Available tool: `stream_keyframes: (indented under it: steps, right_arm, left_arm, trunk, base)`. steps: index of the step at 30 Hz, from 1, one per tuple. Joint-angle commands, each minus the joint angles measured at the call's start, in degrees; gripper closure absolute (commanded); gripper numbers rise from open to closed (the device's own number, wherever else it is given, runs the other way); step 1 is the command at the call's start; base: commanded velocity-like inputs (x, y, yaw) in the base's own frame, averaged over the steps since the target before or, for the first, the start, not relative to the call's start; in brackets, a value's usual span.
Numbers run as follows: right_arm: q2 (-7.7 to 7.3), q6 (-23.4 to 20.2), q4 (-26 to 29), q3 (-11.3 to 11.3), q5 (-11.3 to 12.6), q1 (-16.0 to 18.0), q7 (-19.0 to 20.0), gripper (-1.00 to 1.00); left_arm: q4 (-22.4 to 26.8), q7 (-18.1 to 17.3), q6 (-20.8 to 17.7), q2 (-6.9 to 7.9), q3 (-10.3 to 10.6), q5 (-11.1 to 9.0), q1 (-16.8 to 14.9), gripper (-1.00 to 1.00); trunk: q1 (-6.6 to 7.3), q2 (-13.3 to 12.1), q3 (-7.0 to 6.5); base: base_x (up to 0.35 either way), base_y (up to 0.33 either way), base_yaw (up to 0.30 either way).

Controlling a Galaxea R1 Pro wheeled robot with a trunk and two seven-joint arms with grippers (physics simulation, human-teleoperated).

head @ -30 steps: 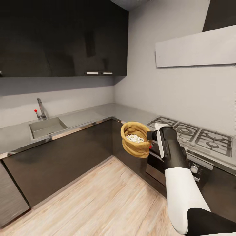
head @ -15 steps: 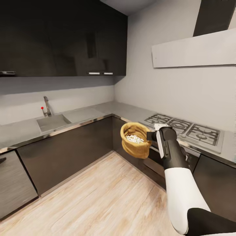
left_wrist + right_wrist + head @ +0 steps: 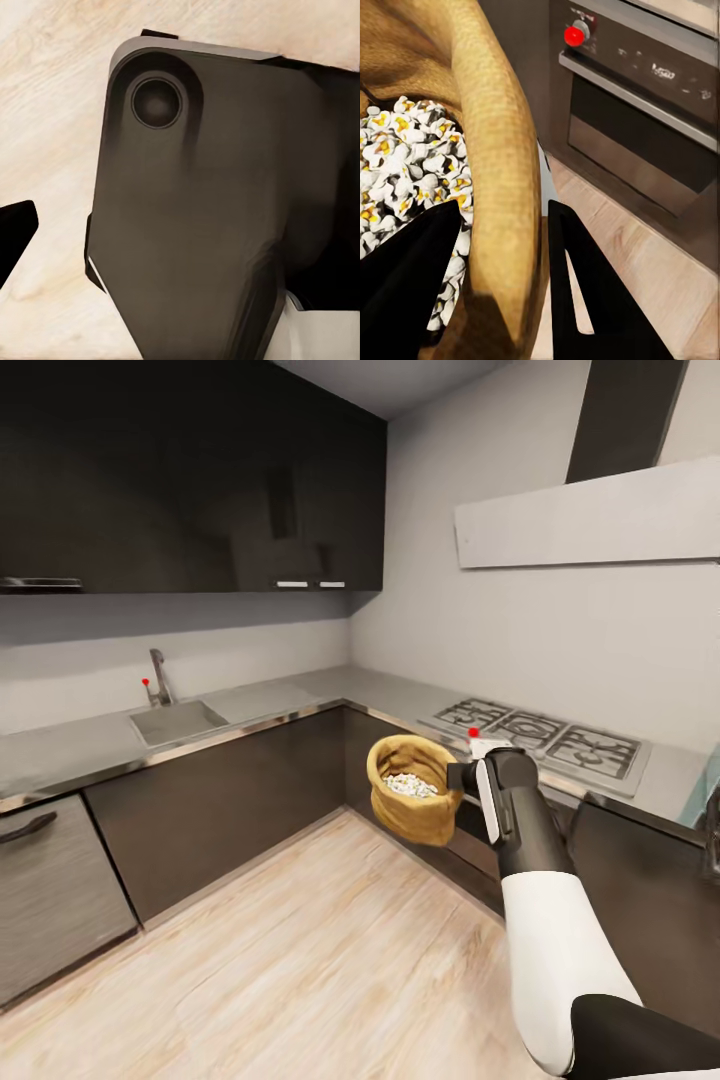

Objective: In the kitchen, take the popcorn bag from the countertop, put it into the microwave, and heat it until the popcorn is cooked so the cooked popcorn ends up inside the bag.

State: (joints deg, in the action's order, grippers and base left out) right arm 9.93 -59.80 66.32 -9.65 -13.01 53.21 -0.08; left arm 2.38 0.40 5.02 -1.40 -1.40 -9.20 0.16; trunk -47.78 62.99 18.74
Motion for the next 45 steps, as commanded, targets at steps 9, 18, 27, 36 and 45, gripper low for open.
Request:
stream_keyframes:
  steps: [9,18,27,36,45]
  right_arm:
    - [0.07,-0.20,-0.31,-0.11,-0.19,0.05,-0.12,1.00]
    - [0.07,-0.20,-1.91,-0.18,-0.33,0.05,-0.50,1.00]
    - [0.07,-0.20,-4.63,-0.11,-0.34,0.03,-0.61,1.00]
    - [0.07,-0.20,-5.41,-0.17,-0.61,0.04,-0.71,1.00]
    - [0.07,-0.20,-5.62,-0.20,-0.53,0.02,-0.71,1.00]
  left_arm:
    - [0.08,0.04,0.08,0.03,-0.06,-0.20,0.02,-1.00]
    - [0.08,0.04,0.08,0.06,-0.01,-0.20,0.02,-1.00]
    - [0.08,0.04,0.08,0.00,-0.09,-0.20,0.02,-1.00]
    - [0.08,0.04,0.08,0.00,-0.10,-0.20,0.02,-1.00]
    - [0.08,0.04,0.08,0.02,-0.10,-0.20,0.02,-1.00]
  trunk:
    - [0.03,0.05,0.06]
    - [0.03,0.05,0.06]
    - [0.03,0.05,0.06]
    - [0.03,0.05,0.06]
    - [0.03,0.05,0.06]
  base:
    - [-0.142,0.000,-0.026]
    - [-0.001,0.000,-0.263]
    - [-0.109,0.000,-0.192]
    - [-0.345,0.000,-0.001]
    - [-0.346,0.000,0.000]
